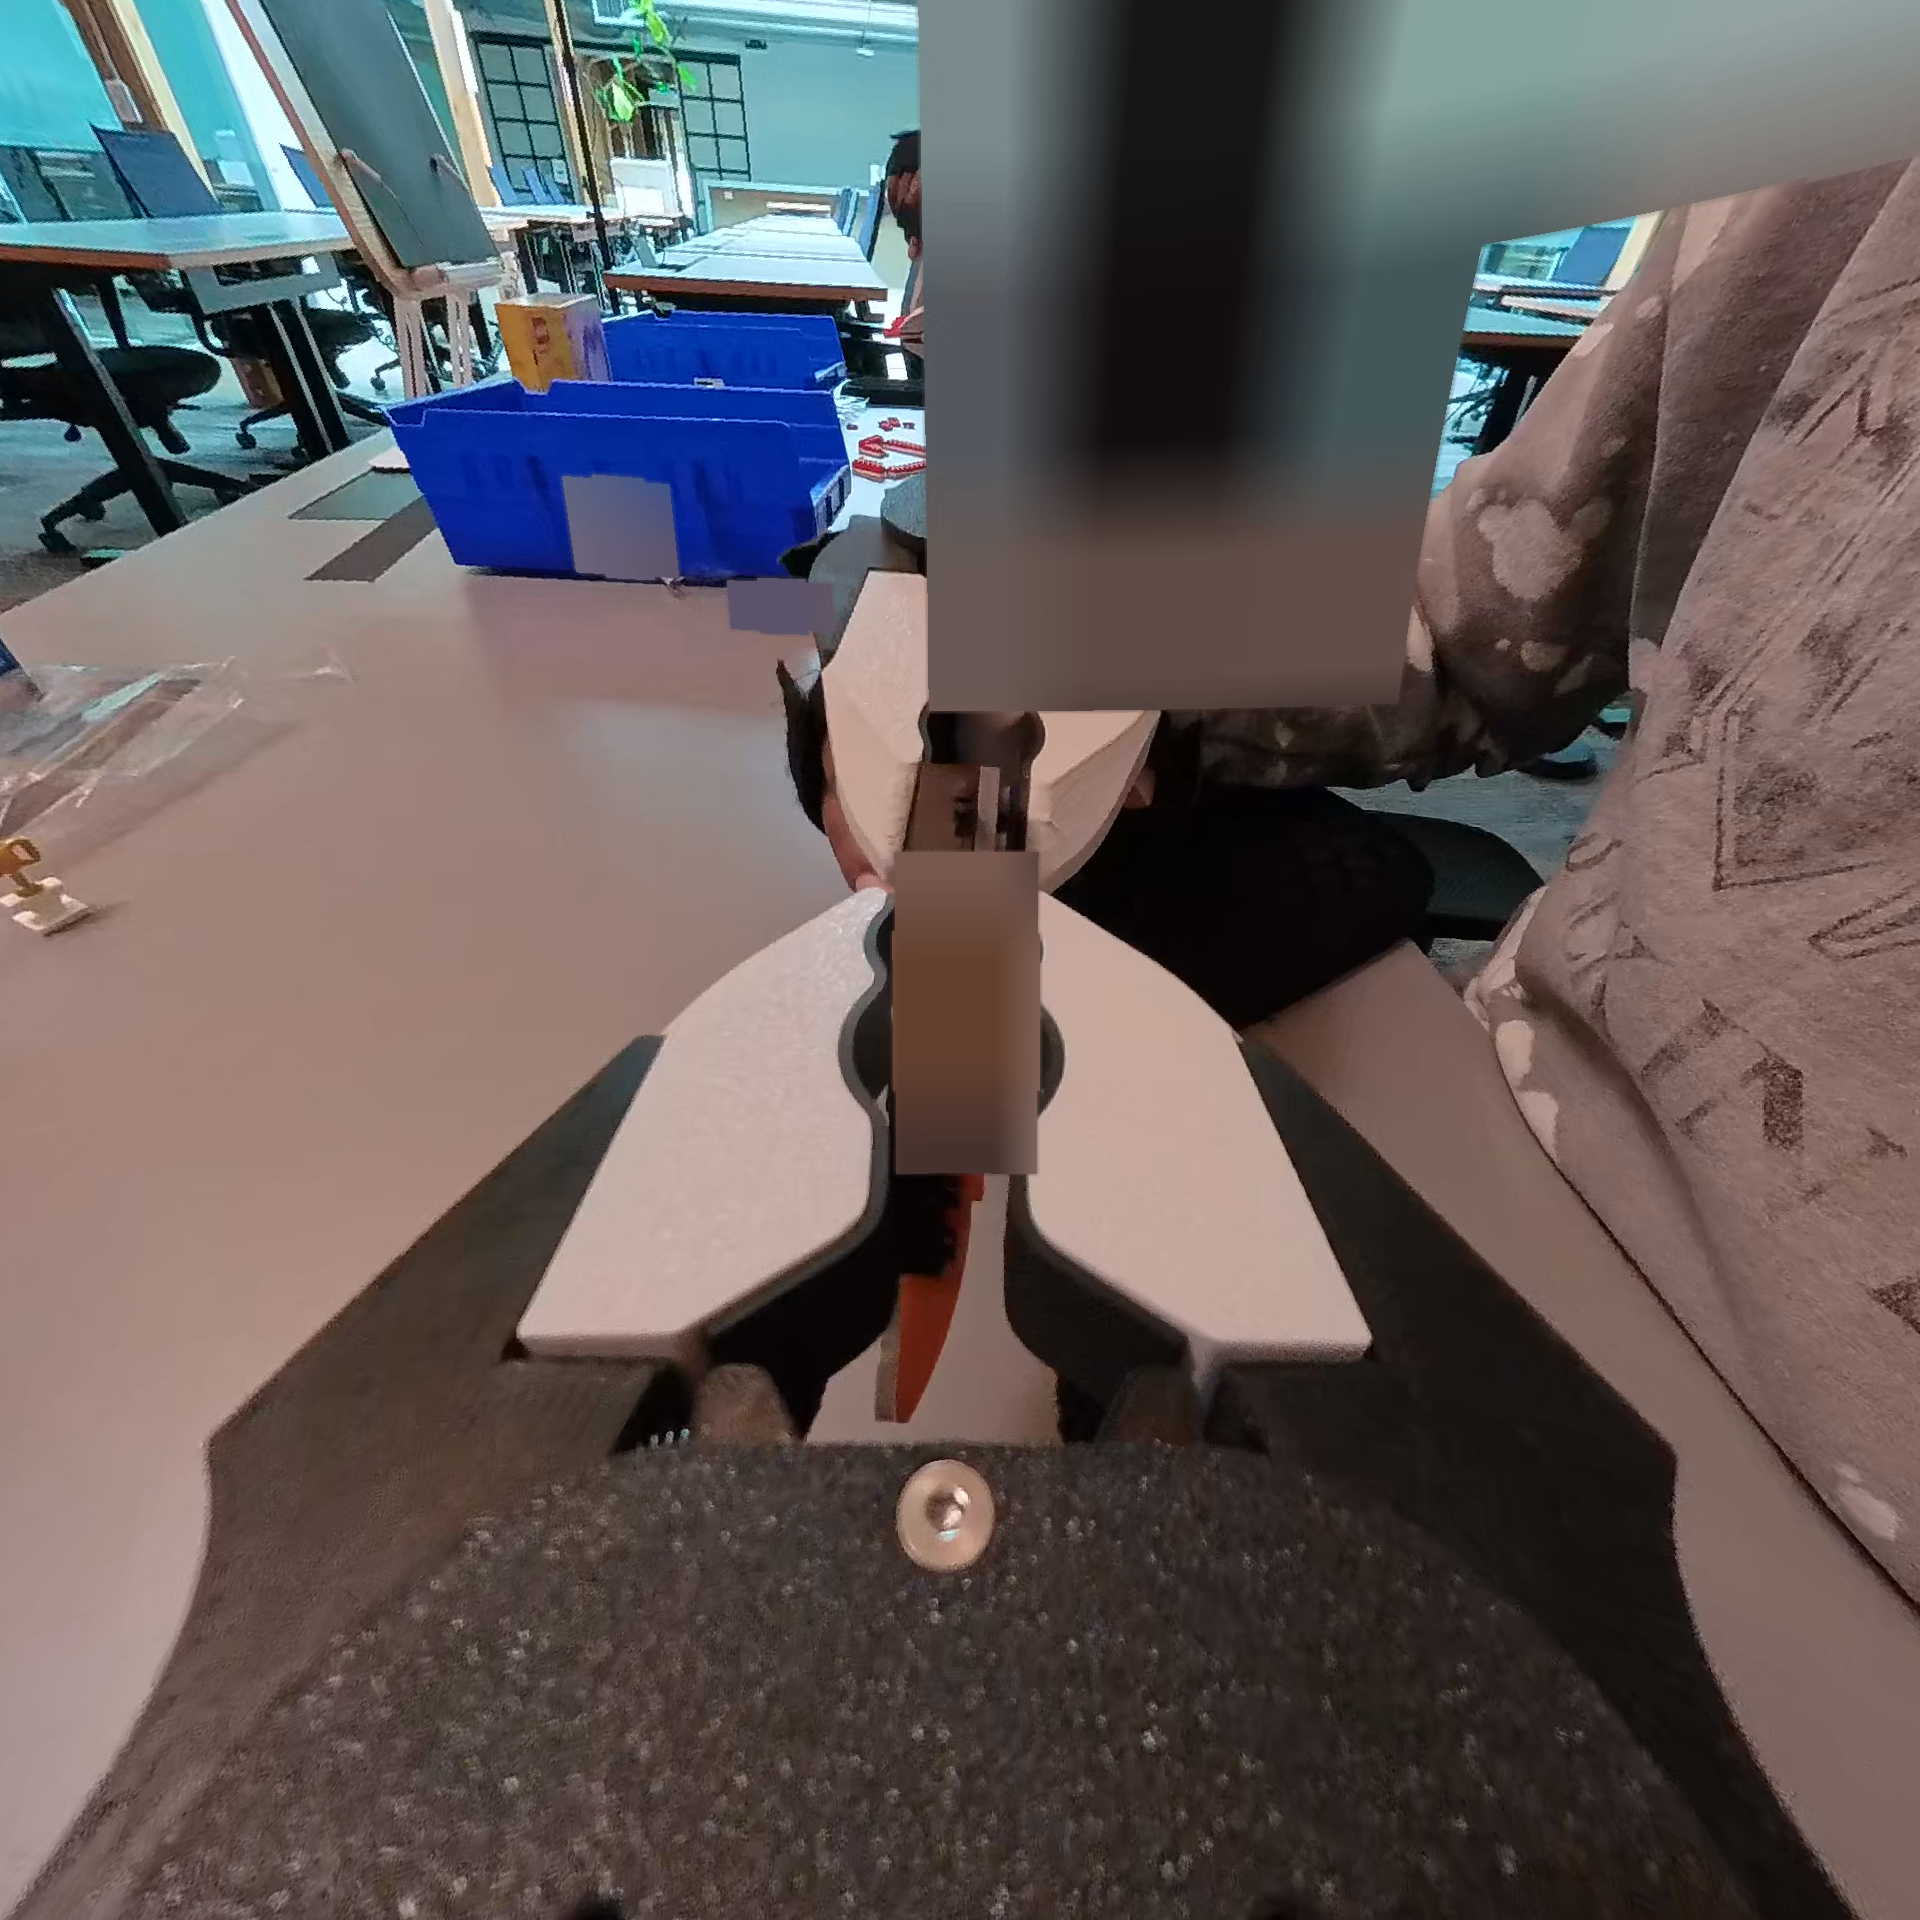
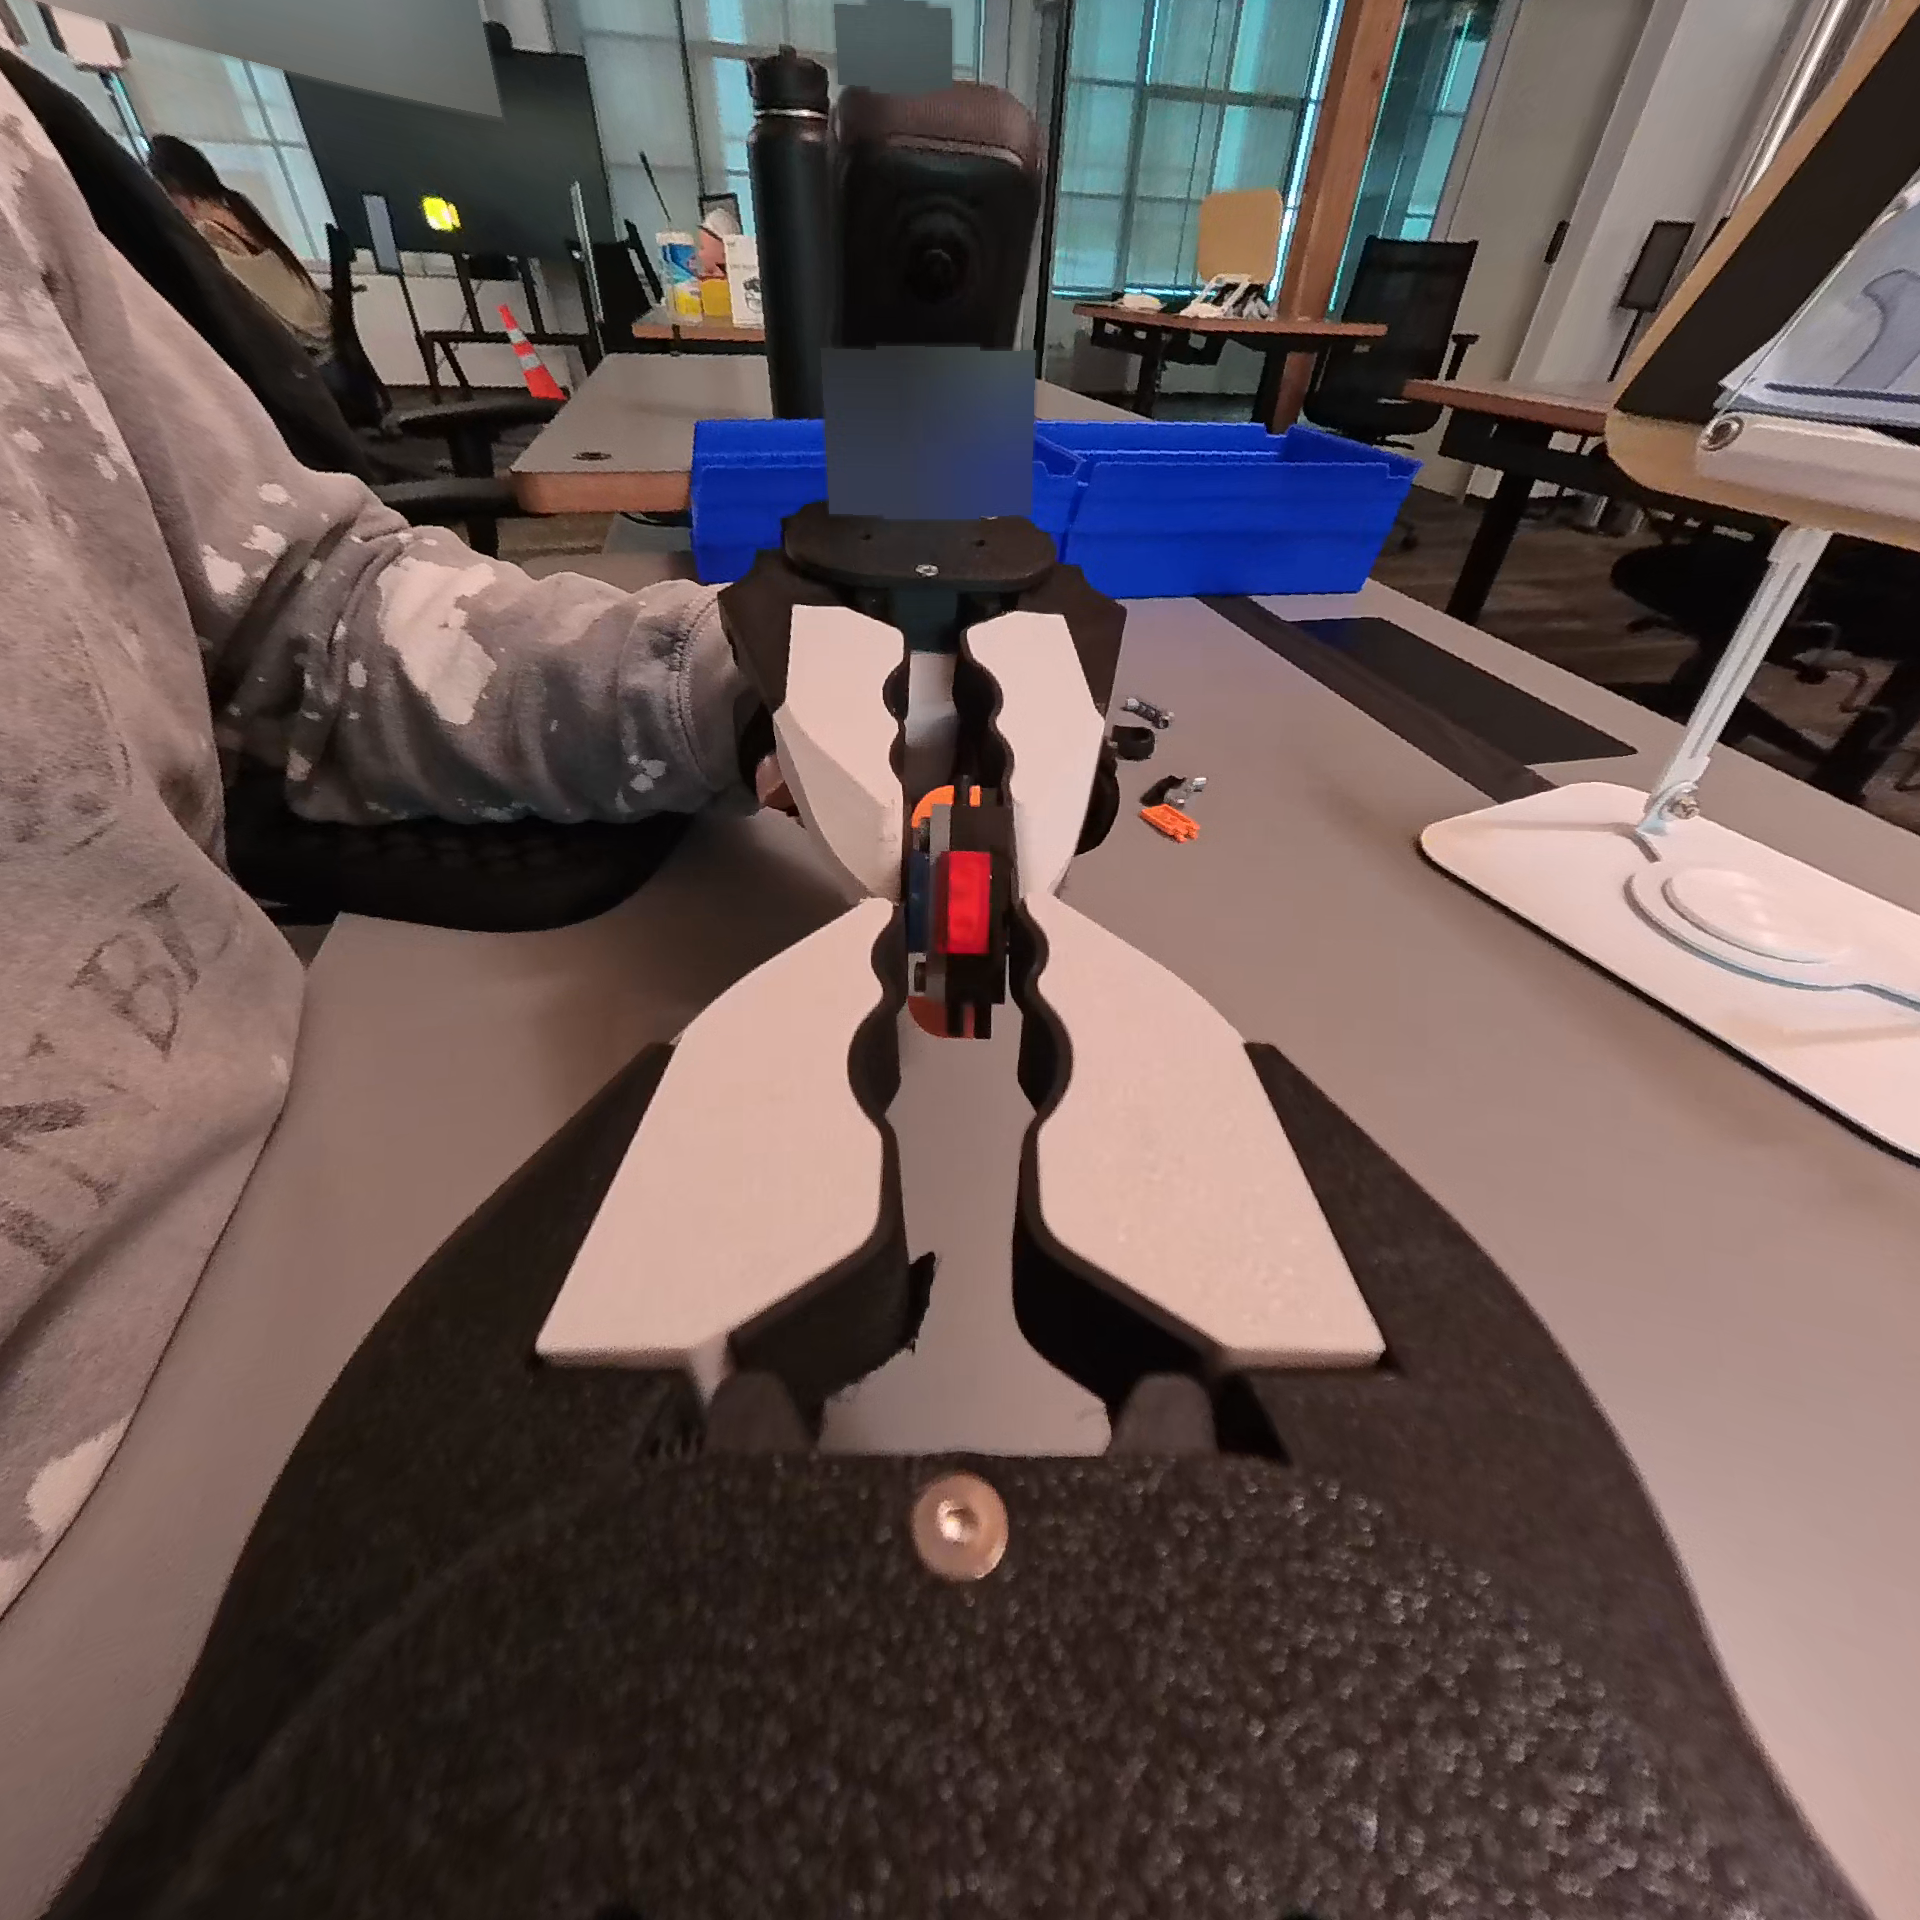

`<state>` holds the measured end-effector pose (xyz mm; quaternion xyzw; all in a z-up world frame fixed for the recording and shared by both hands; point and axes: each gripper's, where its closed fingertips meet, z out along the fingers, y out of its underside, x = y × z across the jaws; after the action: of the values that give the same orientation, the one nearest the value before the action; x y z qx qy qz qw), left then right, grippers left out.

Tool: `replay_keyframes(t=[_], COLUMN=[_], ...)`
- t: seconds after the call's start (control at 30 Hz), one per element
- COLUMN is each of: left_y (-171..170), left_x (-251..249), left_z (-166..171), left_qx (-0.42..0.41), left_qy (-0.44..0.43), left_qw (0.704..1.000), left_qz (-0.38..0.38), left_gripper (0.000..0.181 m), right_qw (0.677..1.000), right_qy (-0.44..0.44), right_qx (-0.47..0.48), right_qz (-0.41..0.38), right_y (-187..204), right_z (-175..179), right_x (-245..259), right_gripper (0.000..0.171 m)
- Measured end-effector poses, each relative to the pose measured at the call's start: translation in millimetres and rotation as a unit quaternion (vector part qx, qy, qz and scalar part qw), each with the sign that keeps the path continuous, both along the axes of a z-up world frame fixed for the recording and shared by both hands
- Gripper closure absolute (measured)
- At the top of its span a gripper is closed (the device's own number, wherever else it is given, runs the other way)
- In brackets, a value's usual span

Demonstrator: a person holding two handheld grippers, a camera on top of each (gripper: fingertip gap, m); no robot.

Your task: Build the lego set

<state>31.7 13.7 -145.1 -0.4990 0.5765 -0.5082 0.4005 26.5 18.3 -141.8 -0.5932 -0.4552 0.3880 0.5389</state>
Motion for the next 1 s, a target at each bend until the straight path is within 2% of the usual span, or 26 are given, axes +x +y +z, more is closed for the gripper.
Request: replay_keyframes(t=[0.33, 0.53, 0.63, 0.7, 0.77, 0.87, 1.0], left_y=[-0.3, 2.3, 12.7, 21.2, 29.4, 40.3, 42.1], left_x=[-0.2, 0.0, -2.1, -7.1, -10.9, -11.1, -7.7], left_z=[-13.9, -23.7, -21.6, -18.4, -10.5, 0.2, 4.0], left_qx=[0.021, 0.022, 0.077, 0.119, 0.164, 0.237, 0.291], left_qy=[0.046, 0.076, 0.080, 0.097, 0.100, 0.102, 0.099], left_qw=[0.999, 0.997, 0.993, 0.986, 0.976, 0.954, 0.935], left_qz=[-0.004, 0.002, 0.039, 0.067, 0.101, 0.153, 0.175], left_gripper=[0.163, 0.163, 0.151, 0.142, 0.134, 0.130, 0.130], right_qw=[0.999, 0.998, 0.994, 0.988, 0.968, 0.909, 0.848], right_qy=[-0.032, -0.048, -0.019, 0.033, 0.107, 0.215, 0.278], right_qx=[-0.009, -0.049, -0.104, -0.152, -0.224, -0.354, -0.451], right_qz=[0.002, -0.002, -0.005, -0.021, -0.039, -0.043, -0.031], right_y=[-0.8, 1.3, 5.4, 12.6, 22.8, 34.3, 36.1], right_z=[-10.3, -22.0, -18.9, -7.8, 5.3, 15.9, 10.3], right_x=[1.9, 2.0, 5.0, 10.6, 20.4, 33.1, 32.0], right_gripper=[0.153, 0.154, 0.154, 0.154, 0.154, 0.154, 0.154])
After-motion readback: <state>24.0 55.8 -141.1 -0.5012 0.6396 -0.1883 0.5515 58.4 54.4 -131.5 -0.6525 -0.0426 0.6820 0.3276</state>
